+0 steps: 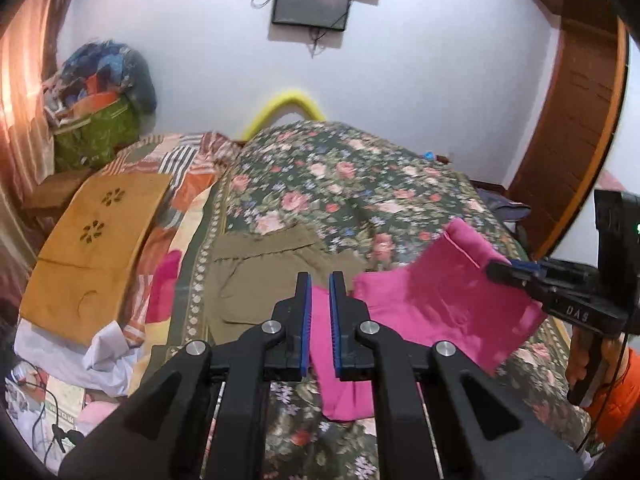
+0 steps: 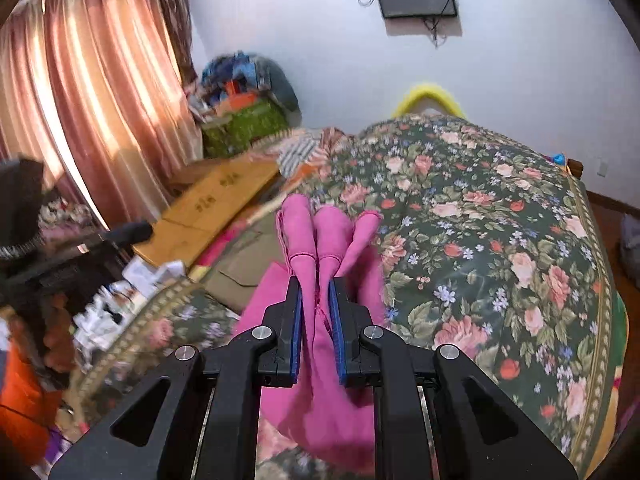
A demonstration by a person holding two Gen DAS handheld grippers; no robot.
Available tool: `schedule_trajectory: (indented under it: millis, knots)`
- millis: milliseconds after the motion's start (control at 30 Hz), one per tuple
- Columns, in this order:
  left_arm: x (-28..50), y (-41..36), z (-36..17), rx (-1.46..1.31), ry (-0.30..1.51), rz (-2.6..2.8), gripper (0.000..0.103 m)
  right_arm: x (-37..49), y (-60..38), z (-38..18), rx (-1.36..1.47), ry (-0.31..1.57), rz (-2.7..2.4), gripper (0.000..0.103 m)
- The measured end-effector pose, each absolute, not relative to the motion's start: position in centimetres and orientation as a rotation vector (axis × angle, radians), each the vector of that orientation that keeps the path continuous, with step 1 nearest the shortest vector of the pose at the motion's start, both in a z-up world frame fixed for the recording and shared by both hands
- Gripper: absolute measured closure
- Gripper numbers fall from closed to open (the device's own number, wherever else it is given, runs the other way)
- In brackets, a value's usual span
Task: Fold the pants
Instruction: 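Lift the held edge with both grippers and fold it over the pants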
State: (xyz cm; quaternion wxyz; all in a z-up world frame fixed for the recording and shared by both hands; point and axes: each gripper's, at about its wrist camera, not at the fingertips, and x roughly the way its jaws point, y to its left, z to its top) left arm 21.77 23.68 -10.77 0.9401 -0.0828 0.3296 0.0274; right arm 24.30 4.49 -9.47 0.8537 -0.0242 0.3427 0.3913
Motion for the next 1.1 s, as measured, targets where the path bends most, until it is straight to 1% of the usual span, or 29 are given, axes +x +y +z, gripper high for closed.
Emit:
schedule_trajectory:
  millis: [100, 200, 233, 267, 300, 367, 433, 467, 567, 833, 900, 933, 967, 1067, 1100]
  knots:
    - [22.4, 25.0, -13.3, -0.218, 0.721, 0.042, 0.095, 25.4, 4.2, -11.6, -0.038, 0.768, 0.816, 0.092]
    - [23.3, 25.3, -16.6, -0.222, 0.8, 0.039, 0.094, 26.0, 3.0, -12.5, -0.022, 0.789, 0.796, 0.092]
    - [23.5, 25.2, -17.3, -0.221, 0.818, 0.041, 0.09, 26.3, 2.4, -12.7, -0.015, 0.795, 0.785, 0.092]
    - [23.9, 25.1, -18.5, -0.225, 0.848, 0.038, 0.081, 26.7, 2.0, -12.8, -0.007, 0.801, 0.775, 0.092]
    - [24.1, 24.9, -19.2, -0.233, 0.867, 0.031, 0.076, 27.0, 1.4, -13.0, 0.001, 0.808, 0.767, 0.092]
    - [24.6, 24.5, -20.8, -0.26, 0.896, 0.008, 0.052, 27.4, 0.6, -13.3, 0.009, 0.821, 0.754, 0.092]
    - [24.8, 23.9, -21.8, -0.282, 0.908, -0.009, 0.042, 27.7, 0.2, -13.7, 0.009, 0.832, 0.747, 0.092]
    - [25.0, 23.6, -22.3, -0.295, 0.918, -0.023, 0.04, 27.7, -0.1, -13.9, 0.008, 0.839, 0.743, 0.092]
    - [25.8, 22.8, -23.7, -0.333, 0.957, -0.057, 0.039, 27.5, -0.7, -14.6, -0.001, 0.852, 0.739, 0.092]
    - [27.7, 20.9, -26.6, -0.393, 1.048, -0.127, 0.04, 27.8, -2.2, -16.5, 0.008, 0.892, 0.727, 0.092]
    - [27.8, 20.5, -26.9, -0.398, 1.048, -0.124, 0.05, 27.9, -2.6, -16.9, 0.011, 0.9, 0.723, 0.092]
    - [27.7, 20.3, -26.7, -0.404, 1.041, -0.13, 0.061, 27.9, -2.8, -17.1, 0.015, 0.903, 0.722, 0.092]
    - [27.6, 20.2, -26.6, -0.404, 1.036, -0.135, 0.075, 28.0, -3.0, -17.2, 0.022, 0.906, 0.722, 0.092]
    - [27.3, 19.3, -25.4, -0.357, 1.018, -0.133, 0.09, 27.8, -3.4, -17.4, 0.037, 0.906, 0.727, 0.092]
    - [27.1, 18.7, -24.8, -0.319, 1.006, -0.124, 0.092, 27.7, -3.4, -17.3, 0.04, 0.904, 0.729, 0.092]
